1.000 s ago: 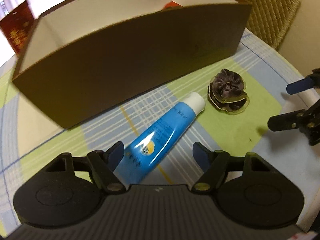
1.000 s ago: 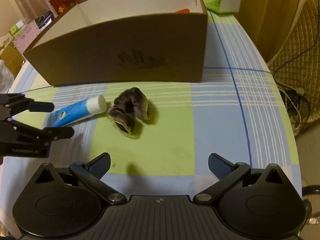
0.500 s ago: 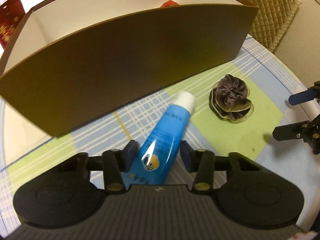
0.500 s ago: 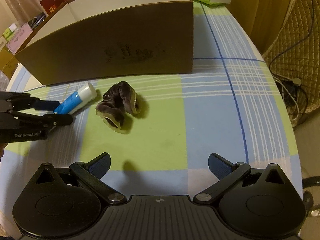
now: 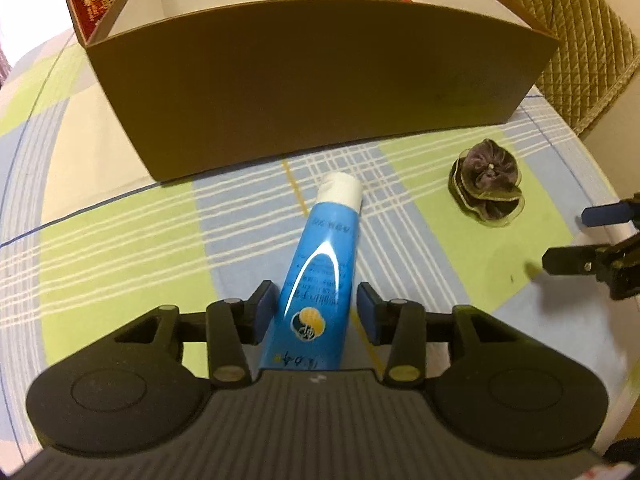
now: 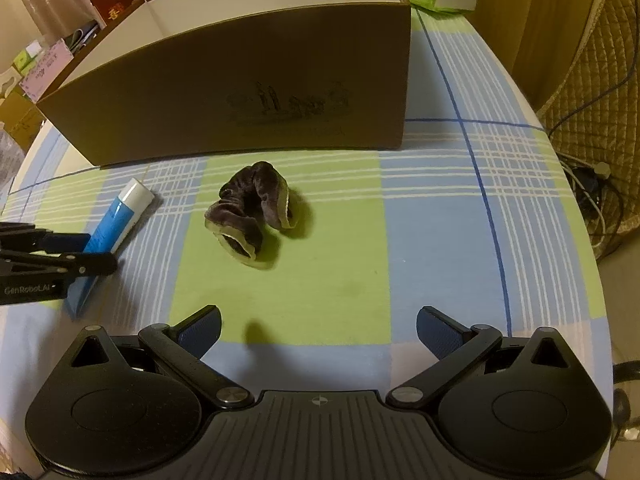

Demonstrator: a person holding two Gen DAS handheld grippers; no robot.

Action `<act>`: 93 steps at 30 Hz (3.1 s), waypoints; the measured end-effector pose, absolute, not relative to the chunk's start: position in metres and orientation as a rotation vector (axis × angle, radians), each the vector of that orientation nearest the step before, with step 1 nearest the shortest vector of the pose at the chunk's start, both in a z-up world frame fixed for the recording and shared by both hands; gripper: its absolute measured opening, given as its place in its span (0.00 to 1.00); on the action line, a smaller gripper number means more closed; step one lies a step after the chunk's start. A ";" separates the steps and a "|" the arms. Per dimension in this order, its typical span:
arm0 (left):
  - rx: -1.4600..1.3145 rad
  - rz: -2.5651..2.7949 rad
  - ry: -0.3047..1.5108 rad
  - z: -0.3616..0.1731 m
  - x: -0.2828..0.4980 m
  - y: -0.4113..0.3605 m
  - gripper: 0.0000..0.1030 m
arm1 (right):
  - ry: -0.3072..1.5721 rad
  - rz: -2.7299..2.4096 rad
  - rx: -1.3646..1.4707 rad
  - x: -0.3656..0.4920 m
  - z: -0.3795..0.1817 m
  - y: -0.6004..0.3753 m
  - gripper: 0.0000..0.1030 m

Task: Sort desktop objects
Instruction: 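Grasp the blue toothpaste tube with the left gripper while the right gripper grasps the scrunchie, then lift and carry the blue tube and scrunchie over the cardboard box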

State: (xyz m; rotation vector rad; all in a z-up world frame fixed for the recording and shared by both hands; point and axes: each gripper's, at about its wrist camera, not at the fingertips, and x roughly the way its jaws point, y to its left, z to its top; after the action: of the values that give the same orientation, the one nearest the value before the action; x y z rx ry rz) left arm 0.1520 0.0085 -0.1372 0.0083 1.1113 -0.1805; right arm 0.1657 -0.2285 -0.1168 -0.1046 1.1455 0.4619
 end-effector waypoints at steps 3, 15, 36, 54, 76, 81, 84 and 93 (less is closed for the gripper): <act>0.014 -0.205 1.104 -0.137 0.163 0.006 0.40 | 1.143 0.461 -0.106 0.165 -0.117 -0.228 0.98; 0.015 -0.065 1.091 -0.142 0.182 0.004 0.33 | 1.097 0.506 -0.086 0.165 -0.113 -0.223 0.98; -0.086 0.106 1.107 -0.139 0.146 0.039 0.35 | 0.921 0.659 -0.329 0.190 -0.144 -0.159 0.71; -0.062 0.078 1.088 -0.139 0.148 0.040 0.50 | 0.896 0.633 -0.308 0.186 -0.141 -0.167 0.34; -0.038 0.048 1.070 -0.137 0.145 0.039 0.27 | 0.899 0.637 -0.311 0.184 -0.142 -0.171 0.34; -0.040 0.042 1.082 -0.136 0.140 0.037 0.27 | 0.917 0.633 -0.318 0.180 -0.140 -0.170 0.33; -0.052 0.033 1.092 -0.135 0.136 0.035 0.27 | 0.934 0.630 -0.322 0.177 -0.139 -0.170 0.32; -0.089 -0.002 1.097 -0.126 0.120 0.032 0.27 | 0.974 0.637 -0.332 0.163 -0.136 -0.173 0.28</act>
State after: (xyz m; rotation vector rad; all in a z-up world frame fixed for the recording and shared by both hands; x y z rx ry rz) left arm 0.1196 0.0316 -0.1263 -0.0887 1.0965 -0.0023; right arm 0.1632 -0.1725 -0.1357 -0.3322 0.9737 0.6372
